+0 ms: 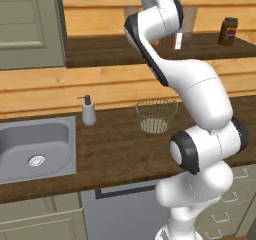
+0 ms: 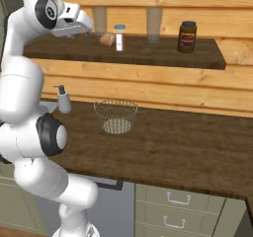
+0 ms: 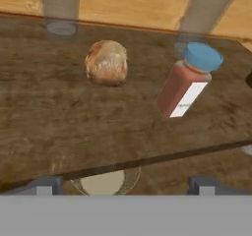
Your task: Open the cabinet, pick up the bread from the cabinet and place it in the basket. Then move the basket to the dining counter.
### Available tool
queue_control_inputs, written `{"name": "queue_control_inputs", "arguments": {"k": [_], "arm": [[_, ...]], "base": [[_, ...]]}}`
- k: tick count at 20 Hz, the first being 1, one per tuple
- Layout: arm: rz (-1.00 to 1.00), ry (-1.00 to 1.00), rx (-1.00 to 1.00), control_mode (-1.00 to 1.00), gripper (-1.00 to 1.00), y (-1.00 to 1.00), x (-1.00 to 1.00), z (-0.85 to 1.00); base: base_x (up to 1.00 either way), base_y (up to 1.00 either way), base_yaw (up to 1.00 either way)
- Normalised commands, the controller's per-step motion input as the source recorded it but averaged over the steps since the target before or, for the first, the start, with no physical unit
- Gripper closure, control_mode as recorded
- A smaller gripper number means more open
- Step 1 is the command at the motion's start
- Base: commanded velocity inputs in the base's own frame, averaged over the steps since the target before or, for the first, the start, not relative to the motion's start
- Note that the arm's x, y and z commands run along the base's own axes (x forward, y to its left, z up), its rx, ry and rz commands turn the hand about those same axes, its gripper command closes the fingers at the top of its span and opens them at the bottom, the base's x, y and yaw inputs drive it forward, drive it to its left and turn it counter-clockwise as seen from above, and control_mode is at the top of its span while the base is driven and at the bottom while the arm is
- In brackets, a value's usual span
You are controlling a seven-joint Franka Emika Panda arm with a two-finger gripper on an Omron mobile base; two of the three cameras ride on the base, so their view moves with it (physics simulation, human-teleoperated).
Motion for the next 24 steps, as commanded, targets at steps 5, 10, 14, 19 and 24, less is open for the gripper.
{"name": "queue_control_inputs", "arguments": {"k": [5,10,14,19,24], "arm": [[0.0,0.0,0.0,-1.0,-1.0,-0.07,0.8,0.0],[0.0,0.0,0.0,-1.0,-1.0,-0.13,0.6,0.0],[0.0,0.03,0.0,-1.0,-1.0,-0.16,0.51,0.0],[0.0,0.04,0.02,-1.0,-1.0,-0.02,0.54,-0.07],[0.0,0.0,0.0,-1.0,-1.0,0.0,0.52,0.0]], "base": [[0.0,0.0,0.0],[0.0,0.0,0.0],[0.0,0.0,0.0],[0.0,0.0,0.0],[0.0,0.0,0.0]]}}
